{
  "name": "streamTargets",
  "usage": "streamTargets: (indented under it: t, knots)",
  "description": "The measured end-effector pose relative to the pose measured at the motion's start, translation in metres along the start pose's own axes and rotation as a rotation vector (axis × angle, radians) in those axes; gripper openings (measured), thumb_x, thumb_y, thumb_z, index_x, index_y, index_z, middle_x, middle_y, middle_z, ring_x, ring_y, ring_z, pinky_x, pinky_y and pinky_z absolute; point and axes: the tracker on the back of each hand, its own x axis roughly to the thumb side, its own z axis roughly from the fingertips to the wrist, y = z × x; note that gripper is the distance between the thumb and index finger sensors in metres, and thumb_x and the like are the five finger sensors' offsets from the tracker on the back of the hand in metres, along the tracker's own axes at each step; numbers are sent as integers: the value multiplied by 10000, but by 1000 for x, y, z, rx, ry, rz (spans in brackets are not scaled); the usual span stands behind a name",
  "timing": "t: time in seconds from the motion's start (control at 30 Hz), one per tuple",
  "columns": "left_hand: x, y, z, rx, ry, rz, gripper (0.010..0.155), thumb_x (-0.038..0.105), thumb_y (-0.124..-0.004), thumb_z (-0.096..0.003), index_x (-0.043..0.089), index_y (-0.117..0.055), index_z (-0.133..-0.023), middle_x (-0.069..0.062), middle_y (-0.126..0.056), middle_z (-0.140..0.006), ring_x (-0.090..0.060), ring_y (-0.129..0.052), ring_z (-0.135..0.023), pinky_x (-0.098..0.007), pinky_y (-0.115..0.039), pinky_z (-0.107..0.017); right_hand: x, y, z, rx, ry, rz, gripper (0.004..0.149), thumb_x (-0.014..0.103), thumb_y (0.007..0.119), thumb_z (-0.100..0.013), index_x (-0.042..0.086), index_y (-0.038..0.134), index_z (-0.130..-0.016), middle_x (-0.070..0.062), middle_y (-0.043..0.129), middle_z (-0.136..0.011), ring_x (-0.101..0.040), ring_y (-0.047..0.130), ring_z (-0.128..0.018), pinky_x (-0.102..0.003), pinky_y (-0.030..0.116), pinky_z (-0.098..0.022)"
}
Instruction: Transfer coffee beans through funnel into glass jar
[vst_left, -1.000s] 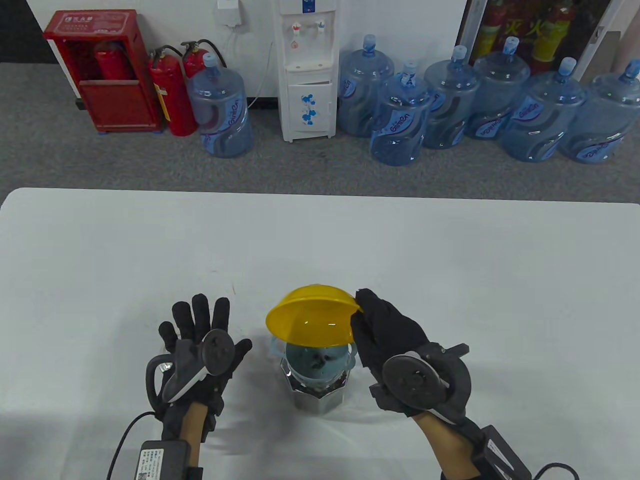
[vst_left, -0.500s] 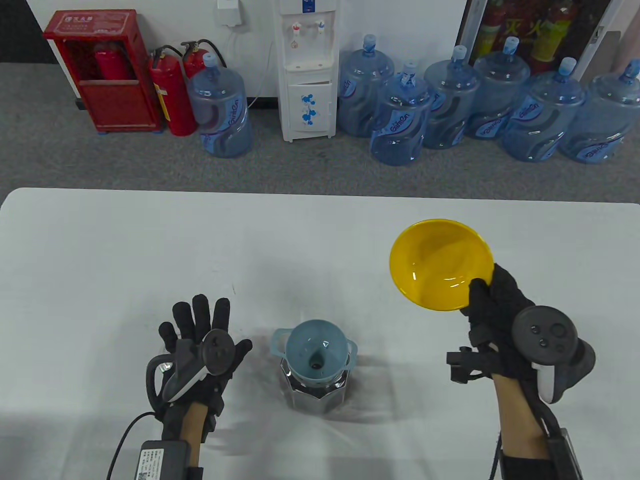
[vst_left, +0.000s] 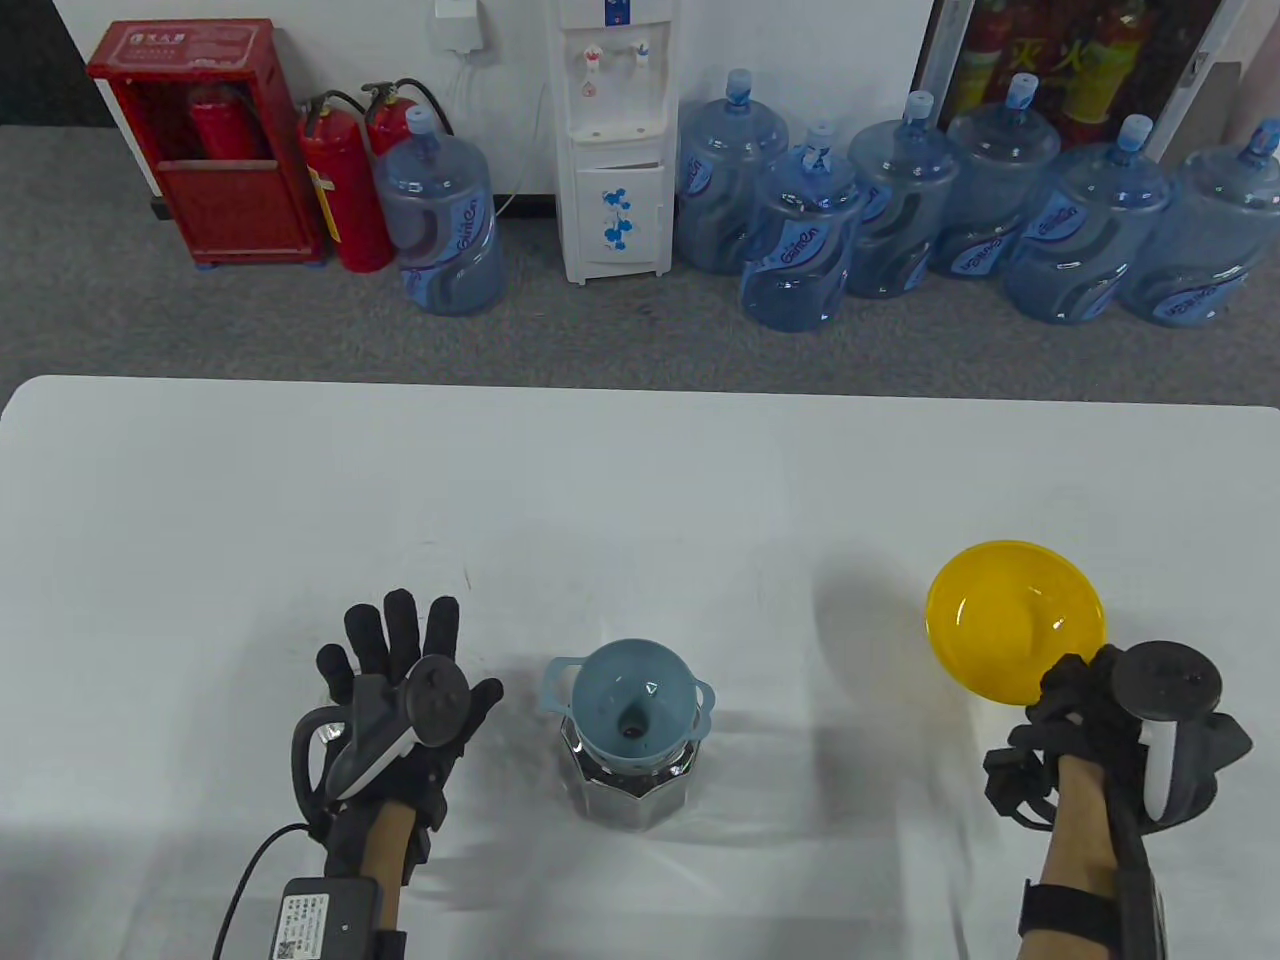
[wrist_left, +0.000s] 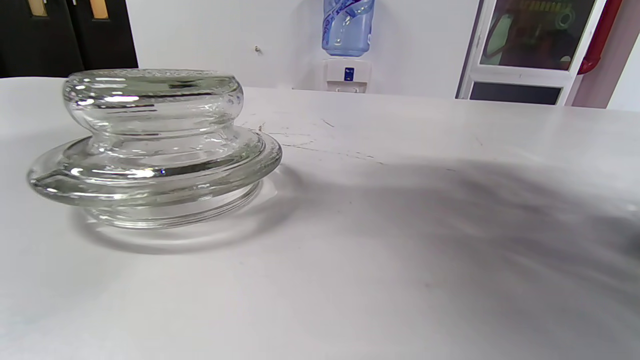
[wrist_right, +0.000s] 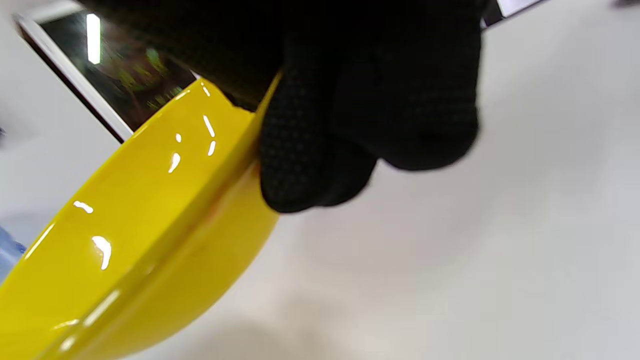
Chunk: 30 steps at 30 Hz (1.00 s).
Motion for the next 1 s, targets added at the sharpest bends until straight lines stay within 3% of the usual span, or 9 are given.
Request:
streamTargets:
  t: [0.17,0.4,0.63,0.73,0.8,0.9,1.0]
  knots:
    - [-1,0,0,-11,7,-1,823,698,-427,-521,334,-4,-1126,-110,93,-1167,-462,103,-1047,-663,-56,-693,-19,23,-6,83,73,-66,519,250,800,-627,-77,730,-1024,-218,954,-699,-99,1079,-399,-282,976,-296]
    - [-1,0,-1,-26,13,0,824,698,-426,-522,332,-1,-1125,-110,94,-1167,-463,103,-1047,-664,-55,-693,-18,43,-7,137,76,-92,532,272,817,-628,-82,737,-1017,-207,961,-692,-88,1082,-398,-273,980,-295]
    - [-3,0,-2,-42,11,28,824,699,-425,-522,331,-1,-1125,-111,95,-1167,-463,106,-1046,-664,-53,-692,-15,46,-7,136,36,-45,550,323,782,-651,-77,728,-1024,-184,962,-720,-116,1075,-422,-296,965,-310]
    - [-3,1,-2,-36,8,29,824,699,-424,-523,329,-1,-1125,-112,96,-1166,-463,106,-1045,-664,-55,-692,-14,43,-5,139,9,35,607,418,733,-671,-59,716,-1046,-213,935,-782,-173,1065,-475,-336,945,-348]
    - [-3,0,-2,-35,5,36,824,698,-425,-522,330,-1,-1125,-112,97,-1165,-462,106,-1045,-664,-53,-692,-11,38,-3,113,-4,84,650,479,715,-669,-38,706,-1065,-231,908,-832,-216,1046,-524,-373,922,-386]
    - [-2,1,-1,-27,0,27,824,699,-425,-522,331,0,-1124,-111,96,-1165,-463,105,-1045,-664,-57,-693,0,22,4,-32,-18,216,643,510,705,-668,5,725,-1066,-226,900,-855,-228,1032,-539,-381,903,-399]
    - [-1,2,0,-27,-1,29,824,699,-424,-522,331,2,-1124,-110,99,-1164,-462,103,-1048,-667,-65,-698,18,2,15,-152,-146,257,616,514,709,-664,41,749,-1056,-211,902,-862,-222,1030,-548,-376,902,-407]
